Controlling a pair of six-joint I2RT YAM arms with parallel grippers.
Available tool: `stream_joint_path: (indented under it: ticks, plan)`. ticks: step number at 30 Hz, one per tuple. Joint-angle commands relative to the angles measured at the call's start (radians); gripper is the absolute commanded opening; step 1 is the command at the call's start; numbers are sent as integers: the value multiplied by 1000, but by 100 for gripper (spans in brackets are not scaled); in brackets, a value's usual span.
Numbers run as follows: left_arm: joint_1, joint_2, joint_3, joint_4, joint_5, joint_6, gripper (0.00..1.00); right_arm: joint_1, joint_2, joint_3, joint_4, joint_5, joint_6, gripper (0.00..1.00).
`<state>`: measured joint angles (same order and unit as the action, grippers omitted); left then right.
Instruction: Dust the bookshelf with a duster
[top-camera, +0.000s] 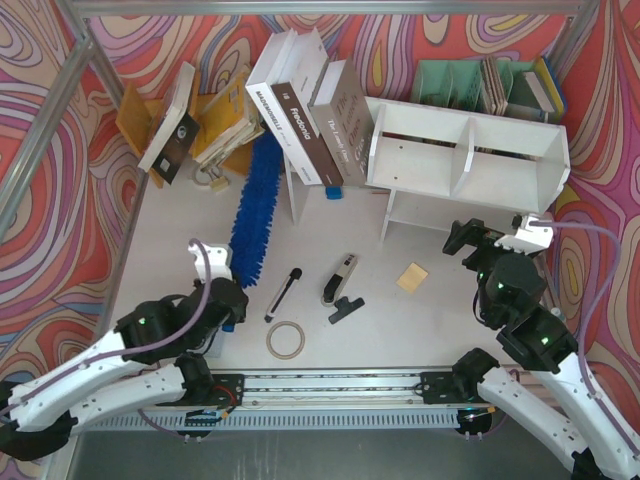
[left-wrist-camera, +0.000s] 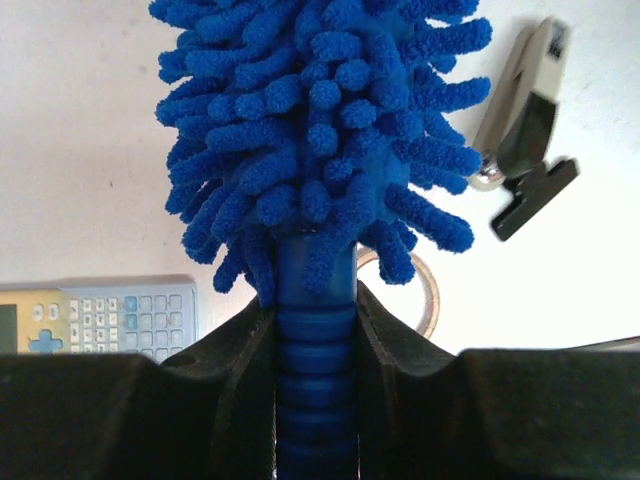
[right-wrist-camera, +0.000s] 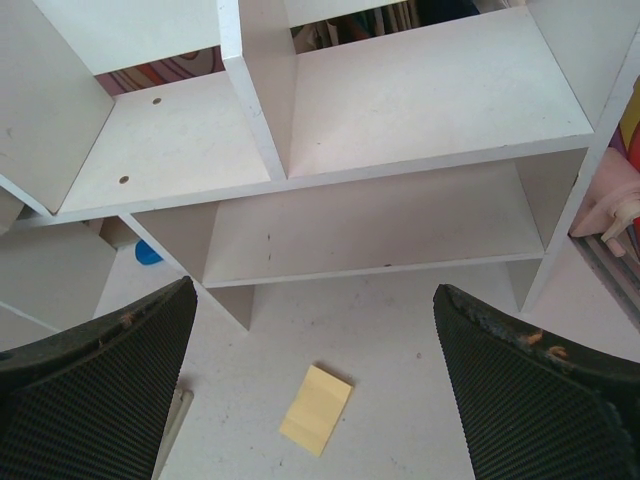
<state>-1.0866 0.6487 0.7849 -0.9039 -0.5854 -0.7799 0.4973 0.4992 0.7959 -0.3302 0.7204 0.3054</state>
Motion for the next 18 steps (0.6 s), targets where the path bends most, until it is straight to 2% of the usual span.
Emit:
stream_joint_path:
  ticks: [1,6,12,18]
  plan:
    - [-2,-10,97,-66,-60,81,0,-2,-10,3,-19,7,10,90]
    - [-6,-11,188,-105,-51,119,0,-1,-10,0,-19,10,9,90]
    - [-6,-64,249,-66,-20,185,0,-2,2,2,-15,11,4,89]
    - [-6,-70,304,-97,-31,194,0,-1,7,2,-13,11,2,89]
